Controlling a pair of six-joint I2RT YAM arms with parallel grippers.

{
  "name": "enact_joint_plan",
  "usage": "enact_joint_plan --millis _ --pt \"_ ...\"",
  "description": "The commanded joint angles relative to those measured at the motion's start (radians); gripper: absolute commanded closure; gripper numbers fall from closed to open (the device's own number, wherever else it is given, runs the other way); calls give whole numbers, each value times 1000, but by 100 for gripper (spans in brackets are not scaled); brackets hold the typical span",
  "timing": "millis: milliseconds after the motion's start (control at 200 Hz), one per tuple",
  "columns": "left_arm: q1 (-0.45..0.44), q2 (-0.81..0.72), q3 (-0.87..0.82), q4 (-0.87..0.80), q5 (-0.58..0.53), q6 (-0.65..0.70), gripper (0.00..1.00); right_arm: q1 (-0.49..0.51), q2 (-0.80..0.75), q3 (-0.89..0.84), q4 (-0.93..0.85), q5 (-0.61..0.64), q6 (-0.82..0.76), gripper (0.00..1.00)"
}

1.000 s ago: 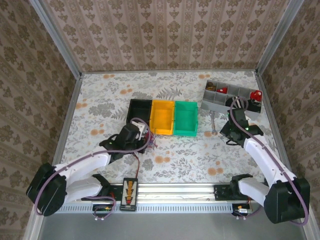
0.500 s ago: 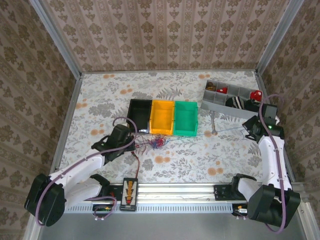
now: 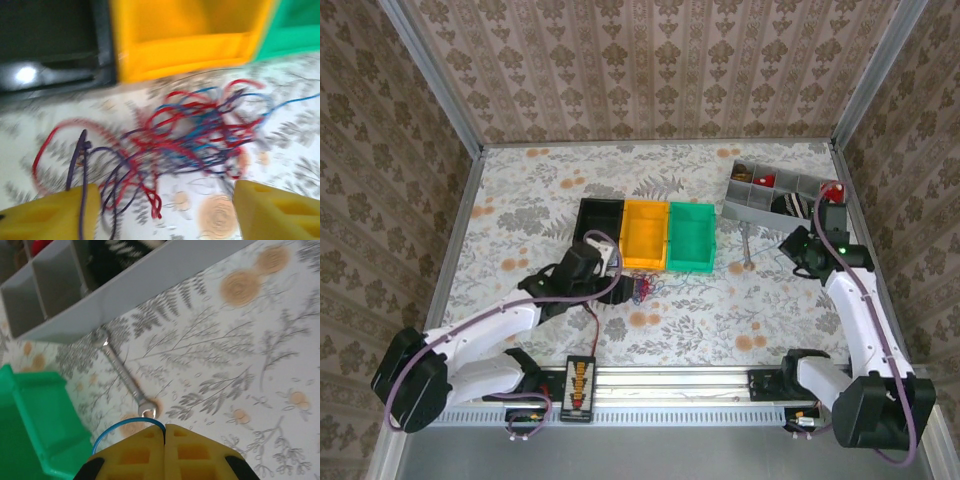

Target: Untangle the cables

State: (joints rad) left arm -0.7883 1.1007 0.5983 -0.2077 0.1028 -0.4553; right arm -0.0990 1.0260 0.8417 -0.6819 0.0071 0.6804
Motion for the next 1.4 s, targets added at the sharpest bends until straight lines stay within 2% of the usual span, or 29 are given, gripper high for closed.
enact_joint_plan --millis 0,100,205,315,400,575,645,710,810,925,1075,1220,1335,1395 --pt "-44 53 57 9 70 107 14 45 25 -29 20 19 24 100" --pt "-86 144 99 1 16 115 11 72 46 -19 28 21 24 100" --pt "-119 240 149 -30 -48 126 14 79 51 1 28 18 20 100" --pt "-153 320 193 -55 -175 139 24 83 51 14 33 4 12 100" --pt "-154 380 219 -53 -214 141 30 89 49 14 34 -1 11 100" --pt "-155 469 265 -74 -201 138 63 93 41 11 29 0 10 100" --pt "-156 473 257 -84 -206 120 85 92 36 14 25 8 8 100" --pt "-152 460 239 -96 -230 93 100 88 38 20 22 14 1 100" --pt "-134 398 188 -113 -277 25 100 59 49 43 2 43 -15 100" --pt "-83 241 81 -140 -345 -90 100 -36 61 76 -25 71 -30 100" --pt "85 -19 -34 -298 -411 -263 100 -191 73 127 -57 77 -64 100" --pt "236 -262 -116 -380 -414 -332 100 -266 77 165 -74 90 -73 100" --pt "360 -361 -141 -437 -382 -350 100 -291 81 171 -74 71 -53 100" --pt "402 -366 -130 -508 -409 -380 100 -315 83 171 -81 64 -34 100"
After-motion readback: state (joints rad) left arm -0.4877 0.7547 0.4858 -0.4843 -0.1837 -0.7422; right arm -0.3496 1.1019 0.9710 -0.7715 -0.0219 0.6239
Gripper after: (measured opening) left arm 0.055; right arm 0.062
